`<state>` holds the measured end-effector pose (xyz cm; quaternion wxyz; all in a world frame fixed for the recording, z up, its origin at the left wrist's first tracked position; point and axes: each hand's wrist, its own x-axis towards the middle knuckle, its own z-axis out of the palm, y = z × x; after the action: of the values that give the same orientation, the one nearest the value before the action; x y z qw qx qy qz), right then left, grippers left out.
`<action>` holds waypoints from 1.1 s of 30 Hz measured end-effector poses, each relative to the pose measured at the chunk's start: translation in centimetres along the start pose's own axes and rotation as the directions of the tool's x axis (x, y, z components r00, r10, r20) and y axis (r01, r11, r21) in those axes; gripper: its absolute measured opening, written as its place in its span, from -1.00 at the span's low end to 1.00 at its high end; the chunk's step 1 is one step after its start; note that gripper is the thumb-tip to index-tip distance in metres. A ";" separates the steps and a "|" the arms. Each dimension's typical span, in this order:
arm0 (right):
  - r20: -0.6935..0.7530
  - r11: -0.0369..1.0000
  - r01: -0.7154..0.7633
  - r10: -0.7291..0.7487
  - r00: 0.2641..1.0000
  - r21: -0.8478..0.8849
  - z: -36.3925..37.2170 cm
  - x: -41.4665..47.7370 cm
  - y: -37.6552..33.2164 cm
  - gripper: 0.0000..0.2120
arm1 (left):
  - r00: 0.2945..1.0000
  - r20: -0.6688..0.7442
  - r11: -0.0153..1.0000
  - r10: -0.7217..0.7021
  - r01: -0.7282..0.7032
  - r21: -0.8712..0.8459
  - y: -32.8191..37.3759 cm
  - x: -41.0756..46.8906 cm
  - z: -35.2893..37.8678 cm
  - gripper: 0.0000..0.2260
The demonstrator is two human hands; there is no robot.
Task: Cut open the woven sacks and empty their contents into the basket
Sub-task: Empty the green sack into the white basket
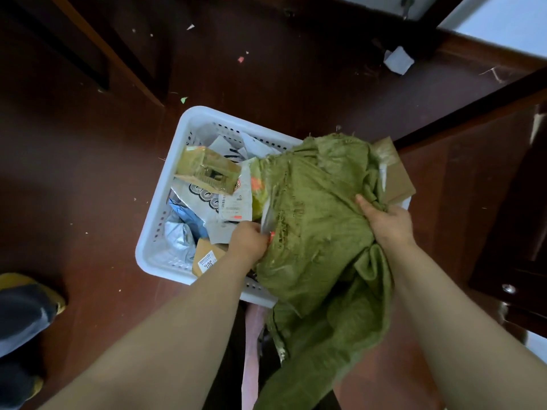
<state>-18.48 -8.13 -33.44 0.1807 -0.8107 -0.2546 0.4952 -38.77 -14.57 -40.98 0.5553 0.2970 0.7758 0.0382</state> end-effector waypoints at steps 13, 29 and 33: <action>-0.277 0.998 -0.056 0.045 0.960 -0.033 -4.1 2.3 2.6 -0.62 | 0.874 -0.164 0.877 -0.457 0.413 -0.246 -6.8 2.8 -4.4 -0.68; 0.029 0.966 -0.085 0.080 0.996 0.246 -2.0 -4.8 -1.4 -0.79 | 0.885 -0.405 0.961 -0.230 0.140 -0.240 -1.2 -1.5 -5.4 -0.61; 0.114 0.938 -0.206 0.180 0.977 0.279 -1.7 -6.4 -1.6 -0.72 | 0.888 -0.300 0.919 -0.349 0.262 -0.294 -0.5 -3.3 -5.1 -0.09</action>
<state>-19.83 -10.68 -27.24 0.2367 -0.7745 -0.1063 0.5770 -42.83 -15.25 -36.42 0.4416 0.0878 0.8877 0.0967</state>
